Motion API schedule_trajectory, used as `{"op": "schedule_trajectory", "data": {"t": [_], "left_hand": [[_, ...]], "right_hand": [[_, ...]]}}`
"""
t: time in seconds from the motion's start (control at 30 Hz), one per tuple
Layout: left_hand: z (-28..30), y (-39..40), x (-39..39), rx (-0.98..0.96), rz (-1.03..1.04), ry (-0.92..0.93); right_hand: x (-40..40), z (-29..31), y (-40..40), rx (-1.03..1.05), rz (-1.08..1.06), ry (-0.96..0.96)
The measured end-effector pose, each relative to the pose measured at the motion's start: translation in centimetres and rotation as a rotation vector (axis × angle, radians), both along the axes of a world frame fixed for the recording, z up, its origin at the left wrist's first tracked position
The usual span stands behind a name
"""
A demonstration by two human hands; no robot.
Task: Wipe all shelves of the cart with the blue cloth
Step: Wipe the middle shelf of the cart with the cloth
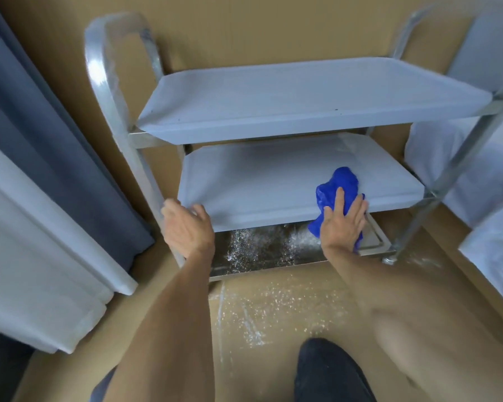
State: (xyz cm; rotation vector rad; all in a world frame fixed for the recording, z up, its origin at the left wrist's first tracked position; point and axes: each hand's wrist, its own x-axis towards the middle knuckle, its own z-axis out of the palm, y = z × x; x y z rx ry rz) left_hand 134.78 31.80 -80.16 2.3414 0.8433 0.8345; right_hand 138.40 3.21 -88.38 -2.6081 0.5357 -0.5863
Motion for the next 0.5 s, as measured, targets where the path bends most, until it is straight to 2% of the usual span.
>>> {"op": "schedule_trajectory", "data": {"t": [0.1,0.2,0.37,0.5], "left_hand": [[-0.9,-3.8,1.0,0.13,-0.226,0.081],[-1.1,-7.0,2.9,0.173,-0.334,0.217],[-2.0,-10.4,6.7,0.092,-0.311,0.277],[-2.5,-10.4,10.9,0.134,-0.278,0.384]], "right_hand": [[0.3,0.3,-0.4,-0.008,0.026,0.01],[1.5,0.8,-2.4,-0.068,0.062,0.034],[7.8,3.1,-6.7,-0.049,-0.041,0.221],[13.7,3.1,-8.3,-0.026,-0.121,0.325]]}}
